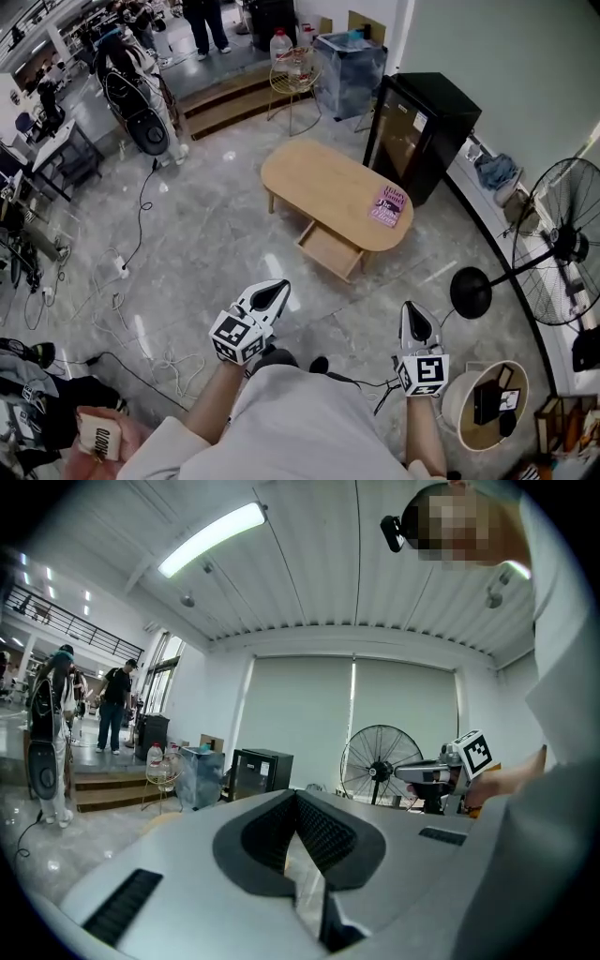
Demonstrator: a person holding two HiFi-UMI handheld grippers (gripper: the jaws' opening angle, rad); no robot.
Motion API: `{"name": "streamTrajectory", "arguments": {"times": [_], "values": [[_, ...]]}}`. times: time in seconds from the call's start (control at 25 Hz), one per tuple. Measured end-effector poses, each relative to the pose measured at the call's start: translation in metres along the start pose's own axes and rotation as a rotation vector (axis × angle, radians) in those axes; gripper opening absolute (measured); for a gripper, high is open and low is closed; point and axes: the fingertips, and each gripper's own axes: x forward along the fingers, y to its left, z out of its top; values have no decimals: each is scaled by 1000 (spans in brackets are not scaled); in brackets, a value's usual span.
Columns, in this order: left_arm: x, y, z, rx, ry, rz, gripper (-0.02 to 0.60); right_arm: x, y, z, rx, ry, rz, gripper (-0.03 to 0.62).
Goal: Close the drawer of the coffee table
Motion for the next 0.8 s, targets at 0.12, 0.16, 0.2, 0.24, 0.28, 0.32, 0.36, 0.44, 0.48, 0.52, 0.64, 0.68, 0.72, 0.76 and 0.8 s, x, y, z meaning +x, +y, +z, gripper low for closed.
{"name": "streamTrajectory", "arguments": {"times": [0.12, 0.16, 0.2, 0.24, 0.28, 0.32, 0.36, 0.44, 0.48, 0.52, 0.64, 0.68, 0.72, 0.76, 0.8], "values": [[2, 1, -5, -12, 6, 12, 8, 5, -4, -4, 7, 7, 9, 11], [3, 2, -7, -14, 9, 15, 8, 7, -4, -5, 8, 8, 12, 11], [3, 3, -9, -16, 12, 18, 8, 9, -4, -5, 8, 9, 16, 11], [4, 6, -9, -19, 14, 21, 8, 11, -3, -5, 7, 11, 19, 11], [5, 9, -9, -23, 15, 24, 8, 15, -3, -5, 6, 13, 21, 11], [7, 13, -9, -27, 14, 26, 8, 18, -3, -5, 5, 15, 22, 11], [9, 17, -9, -29, 14, 25, 8, 22, -2, -5, 5, 18, 22, 11], [15, 25, -9, -33, 13, 19, 8, 31, -2, -7, 7, 24, 18, 11], [18, 29, -8, -34, 13, 14, 8, 36, -2, -8, 7, 27, 13, 11], [23, 34, -8, -35, 13, 8, 8, 41, -3, -9, 8, 30, 7, 11], [39, 52, -6, -37, 15, -15, 8, 60, -5, -10, 14, 35, -15, 11], [44, 59, -5, -37, 15, -23, 8, 67, -5, -10, 16, 37, -21, 11], [49, 66, -2, -37, 15, -29, 8, 75, -5, -10, 16, 41, -26, 11], [54, 74, 0, -38, 14, -36, 8, 82, -4, -8, 14, 46, -31, 11], [59, 81, 3, -39, 14, -43, 8, 90, -3, -7, 14, 51, -37, 11]]}}
